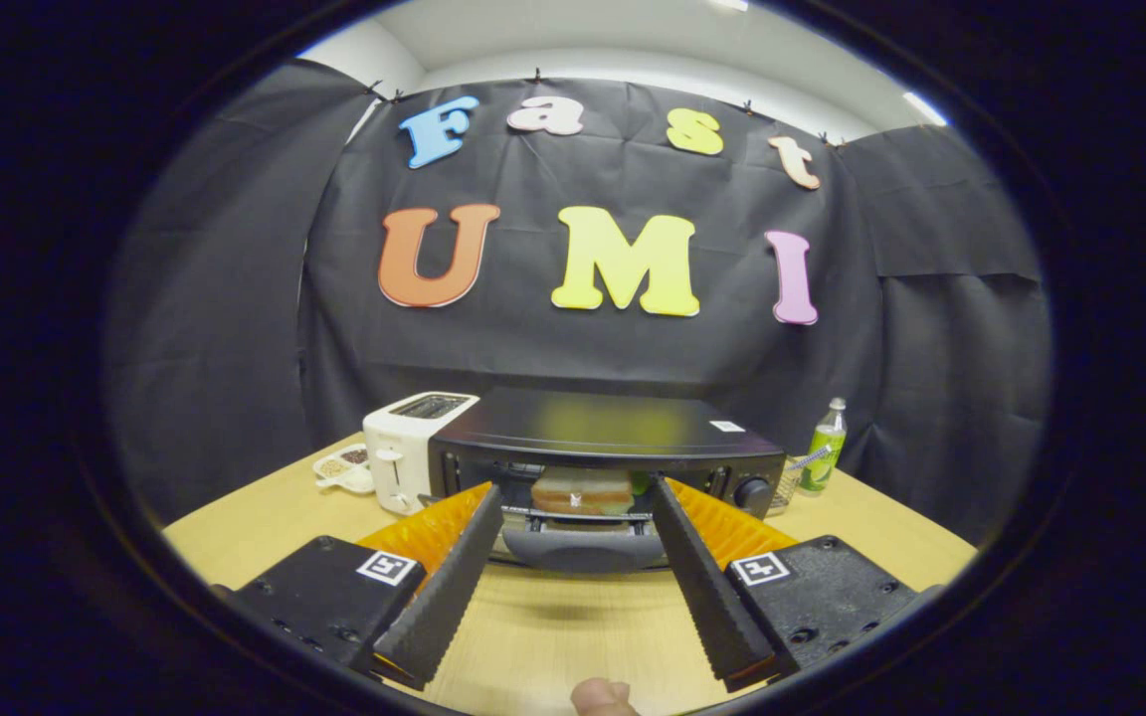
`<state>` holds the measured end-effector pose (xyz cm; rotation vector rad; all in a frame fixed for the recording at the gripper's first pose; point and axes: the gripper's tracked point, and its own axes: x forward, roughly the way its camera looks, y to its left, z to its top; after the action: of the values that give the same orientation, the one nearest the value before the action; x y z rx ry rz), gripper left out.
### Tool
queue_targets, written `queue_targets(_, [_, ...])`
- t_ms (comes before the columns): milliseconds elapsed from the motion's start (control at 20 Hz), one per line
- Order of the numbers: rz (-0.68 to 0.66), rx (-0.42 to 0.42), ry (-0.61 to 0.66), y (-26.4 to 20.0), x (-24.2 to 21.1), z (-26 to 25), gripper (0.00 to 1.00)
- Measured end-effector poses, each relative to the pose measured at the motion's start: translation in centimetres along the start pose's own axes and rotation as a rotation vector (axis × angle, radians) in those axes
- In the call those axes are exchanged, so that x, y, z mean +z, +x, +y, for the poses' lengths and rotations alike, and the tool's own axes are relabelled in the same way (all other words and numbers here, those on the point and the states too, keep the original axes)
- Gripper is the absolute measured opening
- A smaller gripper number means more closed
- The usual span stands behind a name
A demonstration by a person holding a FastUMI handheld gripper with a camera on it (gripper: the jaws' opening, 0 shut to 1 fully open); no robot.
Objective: Open the toaster oven, put the food inside, and close the toaster oven door.
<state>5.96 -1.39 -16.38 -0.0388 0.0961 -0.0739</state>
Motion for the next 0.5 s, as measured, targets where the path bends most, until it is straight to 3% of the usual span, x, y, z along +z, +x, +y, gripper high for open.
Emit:
queue_targets(200, [0.011, -0.001, 0.035, -2.1, 2.7, -1.3, 1.00])
queue_targets(500, [-0.036, 0.005, 0.094, -6.4, 13.3, -2.9, 1.00])
